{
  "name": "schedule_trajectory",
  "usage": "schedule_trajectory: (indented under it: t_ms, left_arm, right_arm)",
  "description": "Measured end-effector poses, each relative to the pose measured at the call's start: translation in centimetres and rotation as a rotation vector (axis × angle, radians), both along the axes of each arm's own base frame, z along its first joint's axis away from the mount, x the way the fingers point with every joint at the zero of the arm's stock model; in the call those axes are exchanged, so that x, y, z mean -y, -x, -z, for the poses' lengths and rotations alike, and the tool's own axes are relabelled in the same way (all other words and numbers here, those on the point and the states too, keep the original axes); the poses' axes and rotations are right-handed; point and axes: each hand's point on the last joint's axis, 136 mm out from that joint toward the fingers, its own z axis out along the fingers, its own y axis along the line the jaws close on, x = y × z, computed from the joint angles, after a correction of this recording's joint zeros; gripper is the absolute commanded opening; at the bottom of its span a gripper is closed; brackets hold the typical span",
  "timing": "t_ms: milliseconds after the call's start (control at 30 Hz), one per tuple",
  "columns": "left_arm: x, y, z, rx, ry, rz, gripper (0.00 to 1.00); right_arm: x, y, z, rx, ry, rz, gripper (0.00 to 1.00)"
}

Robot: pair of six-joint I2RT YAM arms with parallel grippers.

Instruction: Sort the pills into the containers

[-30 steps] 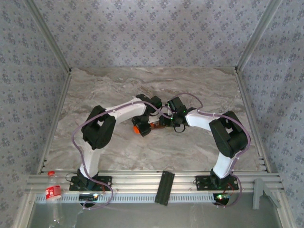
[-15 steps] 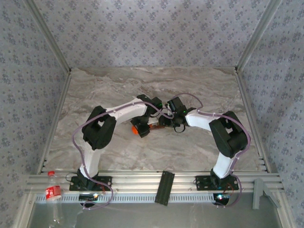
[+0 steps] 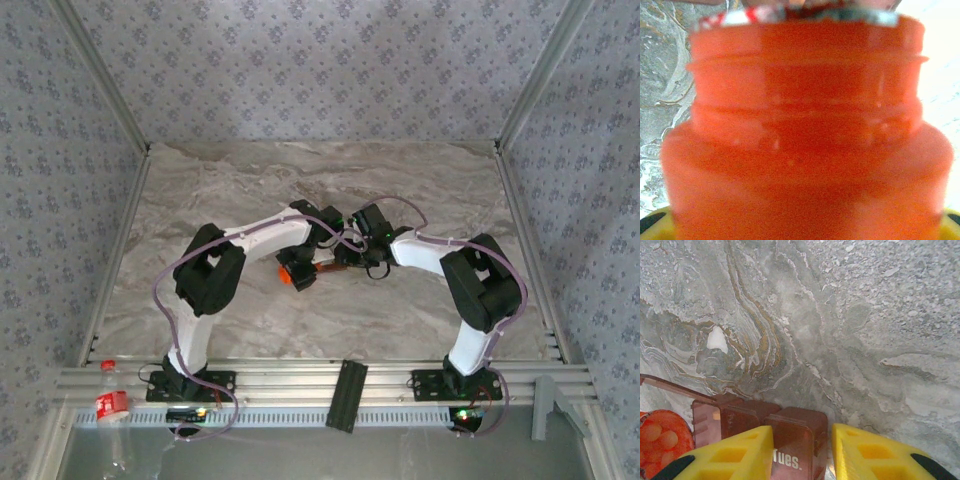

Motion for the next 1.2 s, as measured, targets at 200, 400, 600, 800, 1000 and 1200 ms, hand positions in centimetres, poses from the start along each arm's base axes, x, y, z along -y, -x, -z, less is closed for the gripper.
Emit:
schedule_trajectory:
  t_ms: [200,400,600,800,1000,1200]
  left_arm:
    - [0.0,-0.1,0.0,0.003,-0.007,0.003,0.00]
    - [0.1,-0.1,-0.1,0.000,-0.009,0.002,0.00]
    - [0.2,-0.1,-0.3,-0.003,-0.003,-0.007,0.00]
    - [0.9,-0.6,-0.6,0.011,0.023,-0.007,0.00]
    - [1.1,-0.7,-0.5,0.015,0.032,-0.008,0.00]
    - [1.1,-0.5,-0.1,0.009,0.033,-0.007,0.00]
  right_arm:
    - [0.0,0.0,0.0,0.002,-0.001,0.000,0.37]
    - [0.0,0.0,0.0,0.001,-0.001,0.000,0.37]
    - [0.0,0.0,0.0,0.003,-0.002,0.000,0.37]
    - [0.0,0.0,0.0,0.002,-0.004,0.003,0.37]
    - [0.0,0.0,0.0,0.000,-0.005,0.006,0.37]
    - [0.0,0.0,0.0,0.000,-0.005,0.006,0.37]
